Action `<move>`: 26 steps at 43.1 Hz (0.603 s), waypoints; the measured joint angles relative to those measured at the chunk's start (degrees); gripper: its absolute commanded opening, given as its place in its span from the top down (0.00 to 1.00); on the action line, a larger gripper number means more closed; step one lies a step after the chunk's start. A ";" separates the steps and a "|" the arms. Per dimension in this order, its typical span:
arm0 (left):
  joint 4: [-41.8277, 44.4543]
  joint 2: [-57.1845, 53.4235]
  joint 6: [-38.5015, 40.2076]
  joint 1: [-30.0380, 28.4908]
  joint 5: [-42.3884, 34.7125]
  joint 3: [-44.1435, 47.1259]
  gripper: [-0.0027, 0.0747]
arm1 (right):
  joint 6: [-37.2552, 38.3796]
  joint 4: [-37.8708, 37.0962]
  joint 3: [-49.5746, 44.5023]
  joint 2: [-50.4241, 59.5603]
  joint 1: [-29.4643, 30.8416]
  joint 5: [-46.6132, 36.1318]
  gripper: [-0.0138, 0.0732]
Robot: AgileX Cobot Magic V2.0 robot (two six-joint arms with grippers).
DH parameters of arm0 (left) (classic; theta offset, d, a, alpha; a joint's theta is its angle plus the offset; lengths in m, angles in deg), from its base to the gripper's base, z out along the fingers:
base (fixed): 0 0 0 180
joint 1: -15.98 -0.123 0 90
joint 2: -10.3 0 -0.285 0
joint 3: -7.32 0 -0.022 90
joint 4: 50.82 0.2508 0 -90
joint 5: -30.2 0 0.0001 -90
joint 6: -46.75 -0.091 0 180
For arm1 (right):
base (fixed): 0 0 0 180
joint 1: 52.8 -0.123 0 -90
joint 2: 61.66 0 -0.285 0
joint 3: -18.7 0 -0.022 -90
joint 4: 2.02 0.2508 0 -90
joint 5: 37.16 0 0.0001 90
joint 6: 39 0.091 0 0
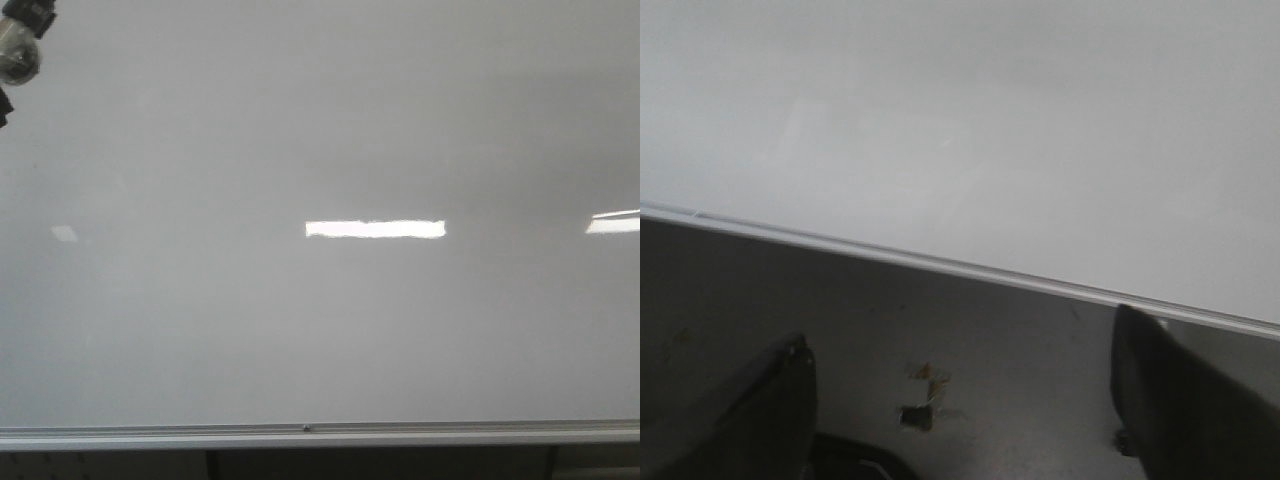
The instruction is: Write number 2 on whiteboard
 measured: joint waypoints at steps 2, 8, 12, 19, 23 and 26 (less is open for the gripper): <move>-0.66 -0.42 -1.52 2.12 1.71 -0.24 0.99 | -4.12 2.91 0.77 -1.40 -1.04 1.12 0.13; -0.92 -0.51 -4.38 9.95 5.20 -0.98 0.99 | -16.58 11.73 3.03 -5.43 -5.04 4.82 0.13; -0.92 -0.51 -5.78 15.95 5.87 -1.39 0.99 | -23.85 16.01 4.71 -7.68 -8.42 7.06 0.13; -1.02 -0.51 -6.54 25.13 5.95 -3.16 0.99 | -33.51 18.62 7.98 -11.21 -16.50 9.35 0.13; -1.02 -0.51 -6.76 28.82 5.95 -4.50 0.99 | -36.61 18.73 9.71 -12.80 -21.52 9.71 0.13; -1.02 -0.51 -6.76 31.15 5.99 -5.22 0.99 | -37.64 18.72 11.26 -13.91 -25.00 9.71 0.13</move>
